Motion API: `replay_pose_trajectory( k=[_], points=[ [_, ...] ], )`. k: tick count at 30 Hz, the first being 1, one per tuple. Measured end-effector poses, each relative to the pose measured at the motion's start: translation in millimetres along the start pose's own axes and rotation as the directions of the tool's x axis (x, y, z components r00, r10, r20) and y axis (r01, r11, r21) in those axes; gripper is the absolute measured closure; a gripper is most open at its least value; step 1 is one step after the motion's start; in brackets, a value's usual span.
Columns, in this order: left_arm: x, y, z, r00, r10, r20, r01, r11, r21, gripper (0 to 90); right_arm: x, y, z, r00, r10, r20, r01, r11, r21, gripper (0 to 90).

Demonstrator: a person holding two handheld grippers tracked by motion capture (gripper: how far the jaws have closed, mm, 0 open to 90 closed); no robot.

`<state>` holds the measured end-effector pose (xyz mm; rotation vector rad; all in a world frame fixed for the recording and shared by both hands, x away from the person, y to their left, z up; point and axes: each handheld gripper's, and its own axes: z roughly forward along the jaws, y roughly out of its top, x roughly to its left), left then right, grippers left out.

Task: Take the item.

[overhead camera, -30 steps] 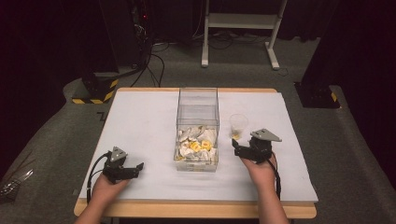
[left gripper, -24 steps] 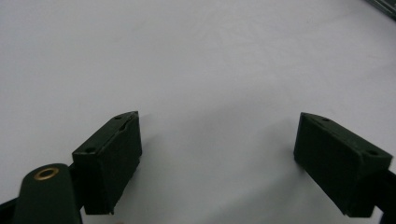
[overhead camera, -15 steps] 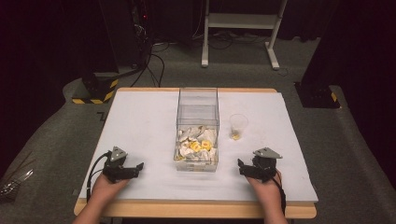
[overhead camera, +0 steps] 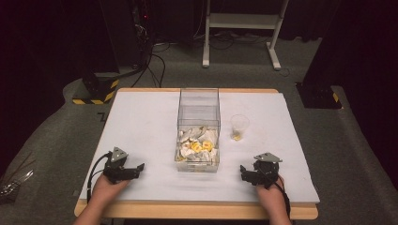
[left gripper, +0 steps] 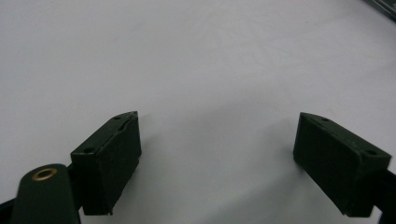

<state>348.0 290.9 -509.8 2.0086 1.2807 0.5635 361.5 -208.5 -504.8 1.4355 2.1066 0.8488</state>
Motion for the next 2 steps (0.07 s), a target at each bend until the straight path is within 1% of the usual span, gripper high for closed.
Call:
replay_pose_trajectory(
  k=[2],
  points=[
    [0.0,0.0,0.0,1.0000,0.000,0.000,0.000,1.0000,0.000,15.3,-0.5,0.1,0.0,1.0000,0.000,-0.003,0.000,1.000,0.000,11.1]
  ],
)
